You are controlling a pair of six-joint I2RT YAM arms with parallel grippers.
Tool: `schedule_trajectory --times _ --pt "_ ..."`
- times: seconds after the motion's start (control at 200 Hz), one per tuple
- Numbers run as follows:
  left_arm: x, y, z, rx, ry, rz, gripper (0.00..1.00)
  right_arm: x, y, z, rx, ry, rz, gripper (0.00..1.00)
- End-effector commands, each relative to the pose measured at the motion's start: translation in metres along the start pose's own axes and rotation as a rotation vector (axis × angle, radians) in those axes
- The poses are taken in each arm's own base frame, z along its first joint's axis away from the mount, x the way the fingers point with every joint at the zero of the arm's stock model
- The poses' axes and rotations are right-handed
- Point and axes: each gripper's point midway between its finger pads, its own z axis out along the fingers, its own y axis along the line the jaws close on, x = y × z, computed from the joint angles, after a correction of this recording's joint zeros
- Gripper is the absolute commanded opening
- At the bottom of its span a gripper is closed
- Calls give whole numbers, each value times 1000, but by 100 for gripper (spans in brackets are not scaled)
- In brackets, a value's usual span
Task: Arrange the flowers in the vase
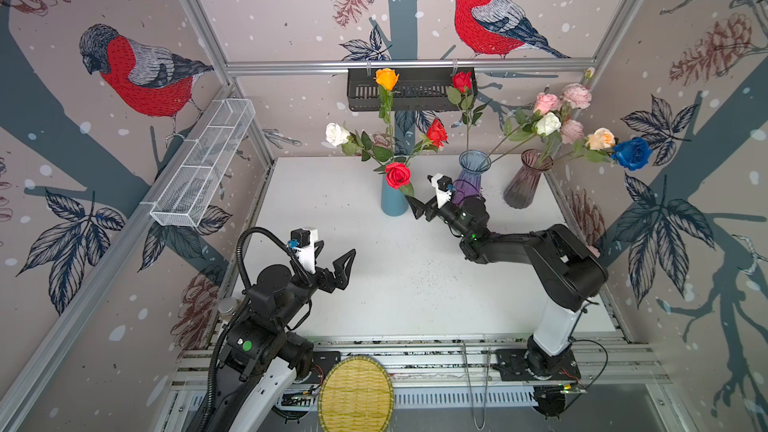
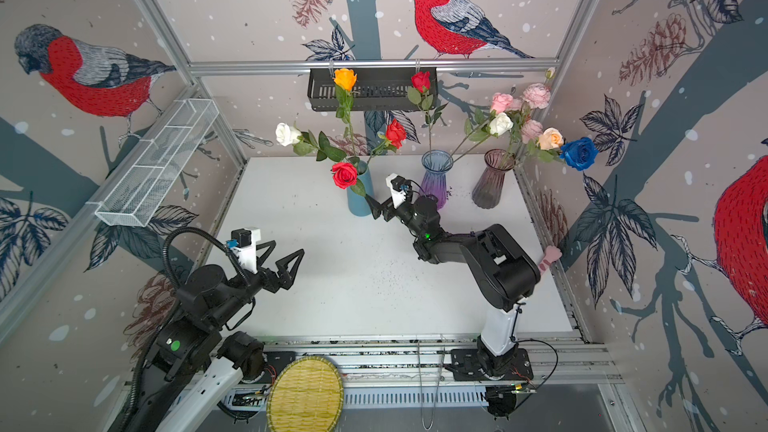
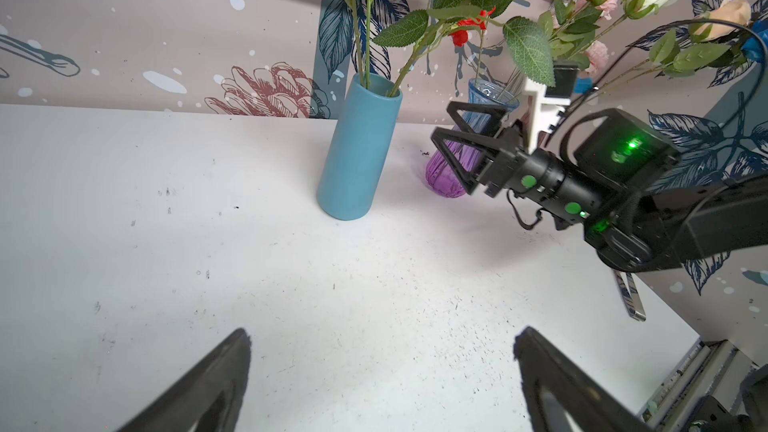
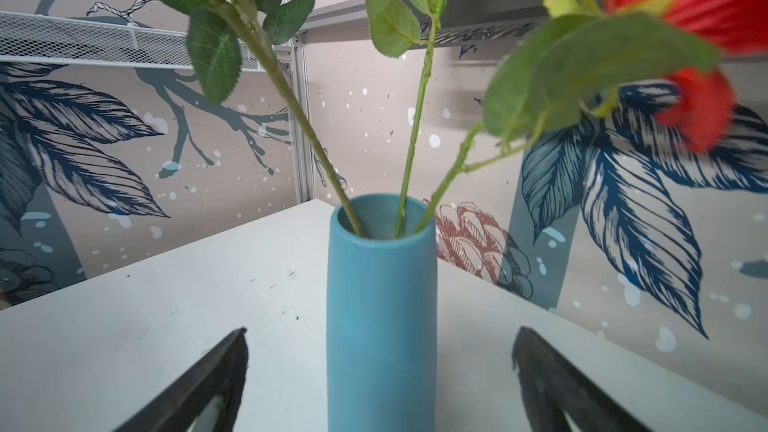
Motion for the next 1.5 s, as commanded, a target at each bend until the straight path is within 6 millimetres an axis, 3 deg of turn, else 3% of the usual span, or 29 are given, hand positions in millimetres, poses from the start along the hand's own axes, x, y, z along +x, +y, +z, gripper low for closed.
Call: schedule_trajectory --times 0.0,0.2,0.315,0.41,0.55,0.656,0.776,0.856,0.936,1.161,1.251,1.351,1.421,1.496 --pt "-12 -1 -2 -1 -63 41 98 -22 3 -34 18 -58 3 99" --pt "-23 1 -9 3 -189 69 98 -22 -17 -105 186 88 3 99" --pt "-30 11 -11 -40 -300 66 98 -36 -27 -155 314 59 -51 99" --pt "-31 35 -10 -141 -421 18 97 -44 -46 -196 475 28 -81 99" --pt "-18 89 -20 -392 -633 -28 97 -49 -86 -263 833 40 -196 99" --pt "-6 108 -28 -480 -757 -19 97 -45 -104 -303 1019 6 -224 99" --pt "14 149 -34 -680 -753 -207 97 -30 -111 -313 1013 -47 -170 99" --pt "21 163 -35 -764 -739 -219 97 -20 -116 -316 999 -73 -138 99" --pt "20 166 -28 -798 -698 -144 97 -9 -127 -322 1021 -73 -92 99" --pt "4 150 20 -720 -508 291 98 22 -156 -316 1073 0 -8 99" --pt "9 160 31 -727 -472 303 98 24 -161 -304 1059 12 -43 99" --pt "16 172 38 -744 -454 278 98 47 -172 -301 1083 65 -26 99" --pt "24 178 45 -750 -426 269 98 39 -174 -300 1092 7 -75 99" --pt "35 185 53 -746 -392 254 99 62 -182 -282 1047 160 -20 100"
